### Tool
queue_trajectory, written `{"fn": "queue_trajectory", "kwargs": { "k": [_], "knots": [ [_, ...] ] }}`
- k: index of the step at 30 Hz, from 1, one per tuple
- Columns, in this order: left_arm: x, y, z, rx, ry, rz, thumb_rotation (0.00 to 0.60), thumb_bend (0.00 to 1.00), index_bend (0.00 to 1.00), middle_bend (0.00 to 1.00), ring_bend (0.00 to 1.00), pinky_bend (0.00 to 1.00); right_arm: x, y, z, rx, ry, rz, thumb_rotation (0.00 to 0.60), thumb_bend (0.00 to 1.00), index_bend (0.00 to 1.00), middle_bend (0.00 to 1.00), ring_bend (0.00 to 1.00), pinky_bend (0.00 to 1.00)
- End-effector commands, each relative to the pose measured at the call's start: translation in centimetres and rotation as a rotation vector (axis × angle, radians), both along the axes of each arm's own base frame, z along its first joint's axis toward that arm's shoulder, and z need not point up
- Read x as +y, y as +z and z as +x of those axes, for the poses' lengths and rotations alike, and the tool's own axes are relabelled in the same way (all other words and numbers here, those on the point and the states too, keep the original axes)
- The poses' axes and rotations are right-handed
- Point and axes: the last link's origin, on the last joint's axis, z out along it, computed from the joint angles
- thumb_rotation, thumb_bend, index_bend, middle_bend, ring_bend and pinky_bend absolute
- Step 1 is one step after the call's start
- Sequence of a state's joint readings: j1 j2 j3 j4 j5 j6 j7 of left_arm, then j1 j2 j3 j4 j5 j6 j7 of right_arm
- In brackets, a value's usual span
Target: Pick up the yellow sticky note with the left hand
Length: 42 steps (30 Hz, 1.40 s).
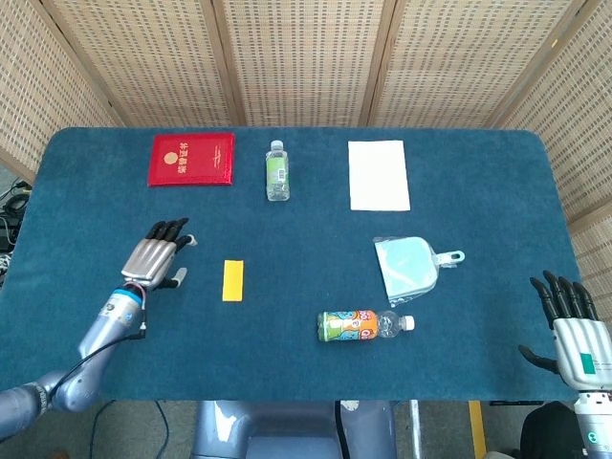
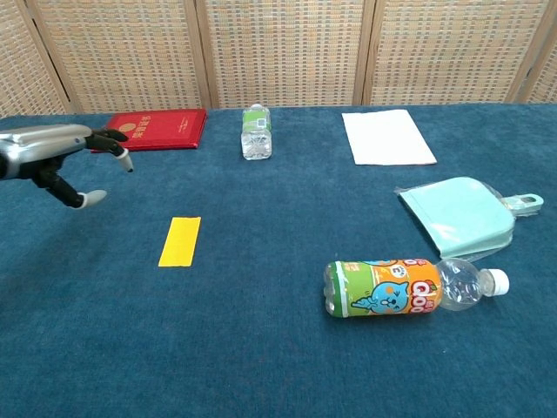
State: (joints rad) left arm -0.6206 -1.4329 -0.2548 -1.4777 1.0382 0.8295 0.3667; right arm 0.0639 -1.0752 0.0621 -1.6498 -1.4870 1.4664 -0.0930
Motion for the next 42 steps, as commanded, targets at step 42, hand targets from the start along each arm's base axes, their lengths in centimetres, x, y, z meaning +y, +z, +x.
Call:
{"fn": "queue_trajectory", "kwargs": {
  "k": [42],
  "knots": [
    [1.5, -8.1, 4.1, -0.024, 0.081, -0.143, 0.600, 0.48, 0.37, 0.00, 0.00, 0.00, -0.4, 0.4, -0.6, -0.049, -0.011, -0.003, 0.600, 0.00, 0.09, 0.00, 0.00, 0.00]
  ]
}}
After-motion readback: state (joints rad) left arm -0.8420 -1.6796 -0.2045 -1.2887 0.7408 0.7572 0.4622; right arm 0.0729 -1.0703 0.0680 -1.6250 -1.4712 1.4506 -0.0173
